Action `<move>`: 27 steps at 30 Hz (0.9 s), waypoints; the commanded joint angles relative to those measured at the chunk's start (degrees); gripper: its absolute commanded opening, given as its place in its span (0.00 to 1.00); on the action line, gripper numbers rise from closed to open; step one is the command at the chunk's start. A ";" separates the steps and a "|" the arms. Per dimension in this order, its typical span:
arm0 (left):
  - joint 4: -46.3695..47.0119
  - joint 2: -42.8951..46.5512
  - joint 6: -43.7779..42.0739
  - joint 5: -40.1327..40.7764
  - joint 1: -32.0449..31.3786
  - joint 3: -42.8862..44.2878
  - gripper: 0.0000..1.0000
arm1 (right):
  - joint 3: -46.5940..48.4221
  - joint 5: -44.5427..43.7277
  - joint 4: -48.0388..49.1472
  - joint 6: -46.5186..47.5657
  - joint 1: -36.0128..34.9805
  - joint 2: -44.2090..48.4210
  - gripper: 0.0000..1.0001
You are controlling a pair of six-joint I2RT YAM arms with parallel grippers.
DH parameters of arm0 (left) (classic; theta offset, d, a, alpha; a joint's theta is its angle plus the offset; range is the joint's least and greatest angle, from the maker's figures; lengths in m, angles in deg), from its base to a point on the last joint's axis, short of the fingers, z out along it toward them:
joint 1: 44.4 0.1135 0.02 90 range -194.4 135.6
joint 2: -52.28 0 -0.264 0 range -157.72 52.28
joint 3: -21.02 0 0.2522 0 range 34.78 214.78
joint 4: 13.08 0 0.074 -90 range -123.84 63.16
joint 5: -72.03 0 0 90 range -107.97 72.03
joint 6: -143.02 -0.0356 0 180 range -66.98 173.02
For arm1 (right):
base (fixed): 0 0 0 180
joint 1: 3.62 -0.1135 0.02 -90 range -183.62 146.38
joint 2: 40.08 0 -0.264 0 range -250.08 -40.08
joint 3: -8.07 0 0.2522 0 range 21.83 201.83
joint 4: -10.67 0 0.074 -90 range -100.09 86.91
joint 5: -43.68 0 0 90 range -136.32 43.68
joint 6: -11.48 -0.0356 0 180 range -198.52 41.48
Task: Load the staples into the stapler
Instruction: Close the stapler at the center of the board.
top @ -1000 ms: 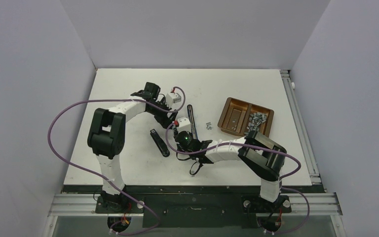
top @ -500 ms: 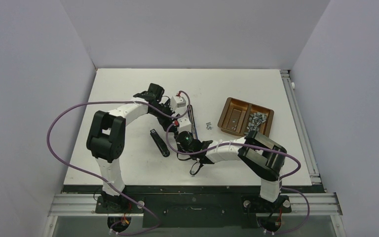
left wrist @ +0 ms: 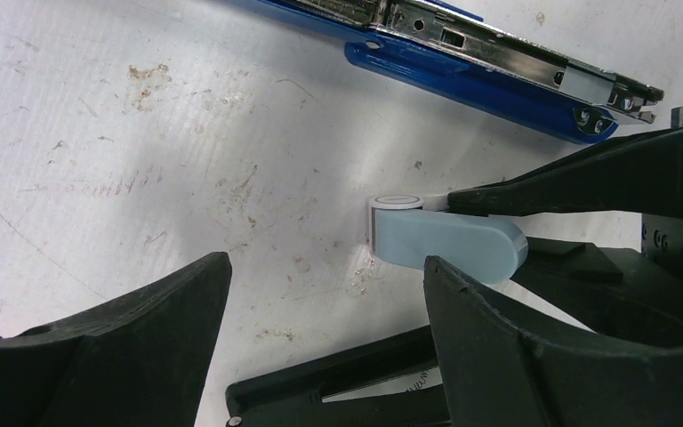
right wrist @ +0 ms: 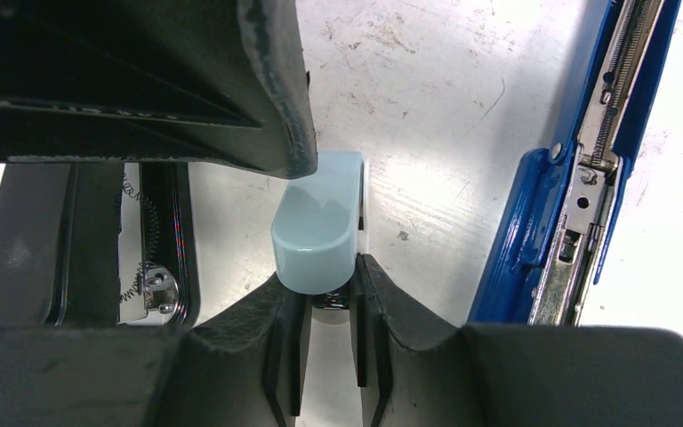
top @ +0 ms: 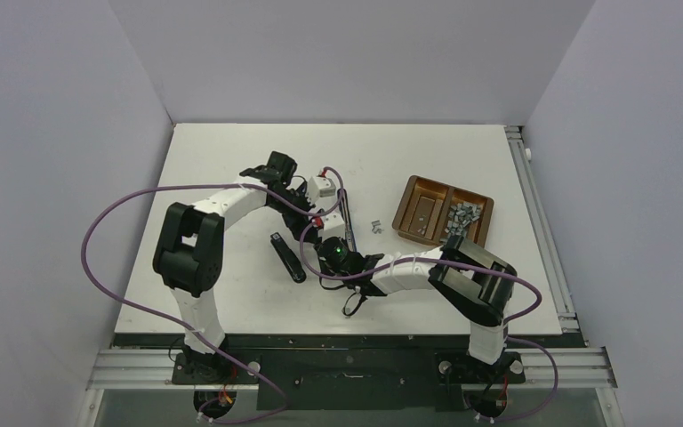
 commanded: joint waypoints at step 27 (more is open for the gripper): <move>-9.61 6.50 3.77 0.71 10.08 7.52 0.77 | 1.41 5.52 -8.23 -2.89 2.54 11.95 0.30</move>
